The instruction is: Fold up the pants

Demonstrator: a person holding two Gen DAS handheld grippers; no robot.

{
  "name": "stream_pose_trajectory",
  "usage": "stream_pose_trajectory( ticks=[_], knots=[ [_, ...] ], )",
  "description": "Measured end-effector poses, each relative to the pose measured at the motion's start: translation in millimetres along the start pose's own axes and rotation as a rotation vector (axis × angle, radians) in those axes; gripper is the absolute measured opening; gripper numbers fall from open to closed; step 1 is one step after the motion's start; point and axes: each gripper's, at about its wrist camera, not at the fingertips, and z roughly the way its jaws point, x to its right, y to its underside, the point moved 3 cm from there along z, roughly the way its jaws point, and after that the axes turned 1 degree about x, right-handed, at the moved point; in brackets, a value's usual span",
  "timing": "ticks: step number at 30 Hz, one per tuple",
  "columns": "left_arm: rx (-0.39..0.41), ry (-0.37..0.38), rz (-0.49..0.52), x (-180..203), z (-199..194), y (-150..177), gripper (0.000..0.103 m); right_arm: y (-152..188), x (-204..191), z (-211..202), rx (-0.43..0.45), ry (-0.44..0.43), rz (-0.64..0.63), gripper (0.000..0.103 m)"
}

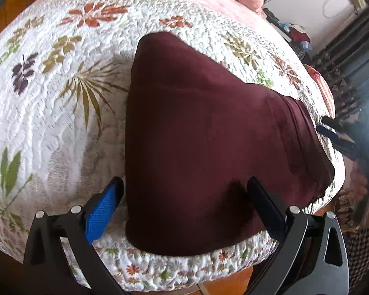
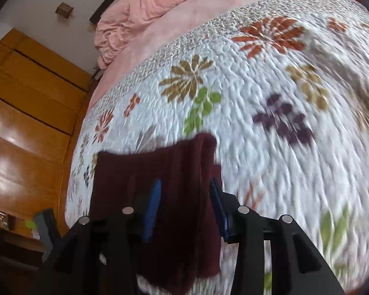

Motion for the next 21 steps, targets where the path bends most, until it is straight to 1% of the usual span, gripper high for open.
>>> stream_pose_trajectory(
  ticks=[2, 4, 6, 8, 12, 13, 15, 16, 17, 19, 21],
  knots=[
    [-0.002, -0.007, 0.008, 1, -3, 3, 0.1, 25, 0, -16, -0.017, -0.035, 0.007, 0.054],
    [-0.003, 0.0, -0.004, 0, -4, 7, 0.1, 48, 1, -24, -0.043, -0.061, 0.021, 0.058],
    [-0.005, 0.006, -0.021, -2, -2, 10, 0.1, 67, 2, -24, -0.075, -0.084, 0.039, 0.058],
    [-0.009, 0.014, -0.04, -4, 0, 12, 0.1, 83, 4, -16, -0.105, -0.083, 0.053, 0.058],
    [-0.014, 0.017, -0.05, -5, 0, 15, 0.1, 91, 2, 1, -0.116, -0.133, 0.091, 0.059],
    [-0.019, 0.016, -0.051, -5, 1, 15, 0.1, 90, 0, 5, -0.113, -0.122, 0.08, 0.058],
    [-0.024, 0.018, -0.057, -6, 2, 15, 0.1, 88, -6, 4, -0.102, -0.114, 0.054, 0.039],
    [-0.026, 0.02, -0.062, -6, 2, 16, 0.1, 87, -10, 4, -0.102, -0.12, 0.044, 0.033],
    [-0.028, 0.02, -0.065, -6, 2, 15, 0.1, 86, -15, 1, -0.096, -0.117, 0.029, 0.03],
    [-0.025, 0.02, -0.062, -5, 1, 15, 0.1, 84, -26, -10, -0.073, -0.102, -0.017, 0.029],
    [-0.02, 0.026, -0.055, -4, -1, 15, 0.1, 82, -31, -21, -0.056, -0.095, -0.027, 0.028]
  ],
)
